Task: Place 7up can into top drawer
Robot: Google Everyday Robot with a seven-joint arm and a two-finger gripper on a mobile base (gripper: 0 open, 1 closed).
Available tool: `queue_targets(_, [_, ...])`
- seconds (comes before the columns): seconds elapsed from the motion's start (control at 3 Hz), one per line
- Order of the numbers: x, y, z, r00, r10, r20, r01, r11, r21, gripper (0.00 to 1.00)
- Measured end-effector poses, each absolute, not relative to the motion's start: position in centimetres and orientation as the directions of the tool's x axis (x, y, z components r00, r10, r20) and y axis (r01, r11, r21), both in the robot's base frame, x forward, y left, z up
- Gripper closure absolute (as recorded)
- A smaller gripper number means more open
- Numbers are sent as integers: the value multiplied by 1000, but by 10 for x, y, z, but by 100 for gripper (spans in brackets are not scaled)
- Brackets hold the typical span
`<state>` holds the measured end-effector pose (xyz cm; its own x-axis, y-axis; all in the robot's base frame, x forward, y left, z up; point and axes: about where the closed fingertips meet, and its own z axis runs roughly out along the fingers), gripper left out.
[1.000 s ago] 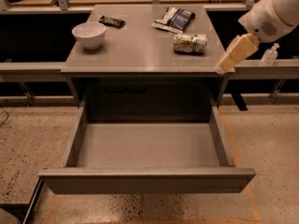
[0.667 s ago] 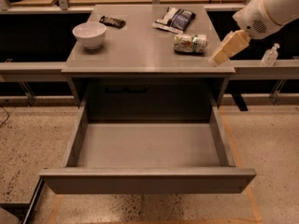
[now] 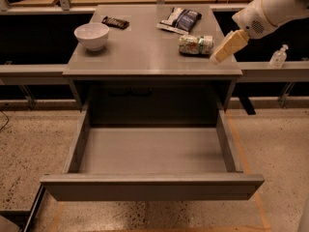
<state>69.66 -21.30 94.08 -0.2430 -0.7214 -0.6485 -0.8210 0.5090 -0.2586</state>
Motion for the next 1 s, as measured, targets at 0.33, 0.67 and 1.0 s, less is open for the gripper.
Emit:
queue_targets(0.33, [708, -207, 932, -237, -691, -683, -819, 520, -241, 0])
queue_targets(0.67, [733, -196, 918, -219, -648, -730, -823, 525, -218, 0])
queue_targets(1.0, [768, -183, 891, -218, -603, -767, -837, 520, -171, 0])
